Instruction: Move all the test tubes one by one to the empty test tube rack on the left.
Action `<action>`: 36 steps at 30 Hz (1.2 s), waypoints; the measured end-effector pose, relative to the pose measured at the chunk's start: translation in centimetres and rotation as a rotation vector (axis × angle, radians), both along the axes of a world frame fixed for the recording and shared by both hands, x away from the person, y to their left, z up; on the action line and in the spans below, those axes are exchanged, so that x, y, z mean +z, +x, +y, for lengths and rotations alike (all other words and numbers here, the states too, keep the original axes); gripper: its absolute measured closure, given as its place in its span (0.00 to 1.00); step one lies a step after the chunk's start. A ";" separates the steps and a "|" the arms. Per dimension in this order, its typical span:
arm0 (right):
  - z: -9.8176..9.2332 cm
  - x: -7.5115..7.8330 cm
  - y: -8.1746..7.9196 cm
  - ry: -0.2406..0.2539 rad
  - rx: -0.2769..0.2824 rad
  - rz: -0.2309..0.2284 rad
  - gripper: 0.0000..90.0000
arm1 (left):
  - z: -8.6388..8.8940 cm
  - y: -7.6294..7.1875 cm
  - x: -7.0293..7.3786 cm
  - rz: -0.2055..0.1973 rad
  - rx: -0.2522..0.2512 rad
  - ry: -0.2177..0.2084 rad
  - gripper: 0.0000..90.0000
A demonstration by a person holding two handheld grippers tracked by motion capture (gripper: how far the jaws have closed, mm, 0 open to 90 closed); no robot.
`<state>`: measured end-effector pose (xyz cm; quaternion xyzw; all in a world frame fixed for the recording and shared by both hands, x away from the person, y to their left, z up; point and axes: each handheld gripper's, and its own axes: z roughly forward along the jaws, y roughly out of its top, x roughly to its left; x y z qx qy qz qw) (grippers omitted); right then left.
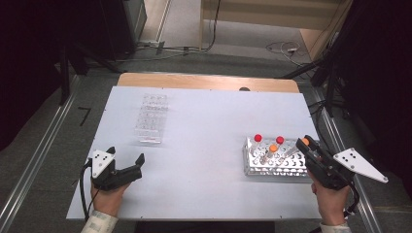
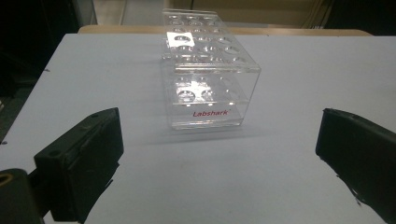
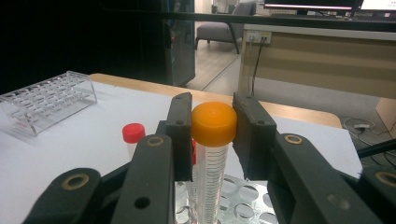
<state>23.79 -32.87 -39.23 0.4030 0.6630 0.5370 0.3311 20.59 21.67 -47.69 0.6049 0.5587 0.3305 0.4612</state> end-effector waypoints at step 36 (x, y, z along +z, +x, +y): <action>5.1 0.4 -3.6 -0.025 0.238 0.084 0.75 | -1.3 -0.4 0.4 -0.024 -0.041 0.003 0.02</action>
